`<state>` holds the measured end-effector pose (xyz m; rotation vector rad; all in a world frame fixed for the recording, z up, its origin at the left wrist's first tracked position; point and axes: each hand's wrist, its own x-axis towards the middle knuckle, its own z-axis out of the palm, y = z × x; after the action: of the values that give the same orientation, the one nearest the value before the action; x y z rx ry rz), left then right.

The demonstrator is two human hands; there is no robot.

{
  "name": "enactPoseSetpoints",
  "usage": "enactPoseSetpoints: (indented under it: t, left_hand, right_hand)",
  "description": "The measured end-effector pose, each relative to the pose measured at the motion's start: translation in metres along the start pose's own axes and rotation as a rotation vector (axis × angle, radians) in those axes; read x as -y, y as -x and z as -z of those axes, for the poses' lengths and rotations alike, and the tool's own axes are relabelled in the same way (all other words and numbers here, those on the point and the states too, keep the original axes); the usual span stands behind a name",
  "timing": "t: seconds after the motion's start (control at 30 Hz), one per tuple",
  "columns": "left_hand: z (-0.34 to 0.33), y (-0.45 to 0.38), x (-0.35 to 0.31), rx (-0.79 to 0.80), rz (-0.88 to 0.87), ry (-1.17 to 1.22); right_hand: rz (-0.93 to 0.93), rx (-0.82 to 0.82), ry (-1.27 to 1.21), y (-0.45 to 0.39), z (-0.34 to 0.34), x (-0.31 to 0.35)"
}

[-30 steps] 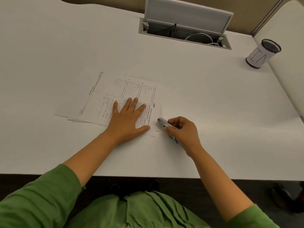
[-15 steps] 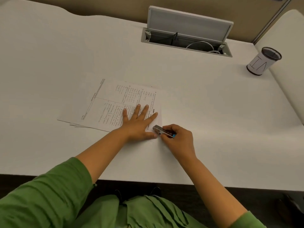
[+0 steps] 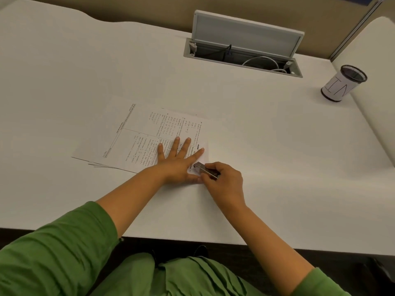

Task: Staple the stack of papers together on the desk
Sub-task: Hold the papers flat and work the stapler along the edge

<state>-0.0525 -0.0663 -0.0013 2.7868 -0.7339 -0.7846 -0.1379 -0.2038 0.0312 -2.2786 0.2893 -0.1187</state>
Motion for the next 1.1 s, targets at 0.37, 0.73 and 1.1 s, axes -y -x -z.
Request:
enactPoseSetpoints:
  t: [0.37, 0.73, 1.1]
  left_hand:
    - [0.001, 0.001, -0.001, -0.002, 0.017, -0.014]
    - [0.002, 0.000, -0.002, 0.018, 0.015, 0.000]
    - [0.010, 0.001, -0.003, 0.044, 0.060, 0.005]
  right_hand:
    - [-0.046, 0.061, 0.050, -0.009, 0.014, -0.006]
    - [0.310, 0.101, 0.396, -0.009, 0.002, 0.008]
    - [0.031, 0.016, 0.071, -0.004, 0.014, -0.010]
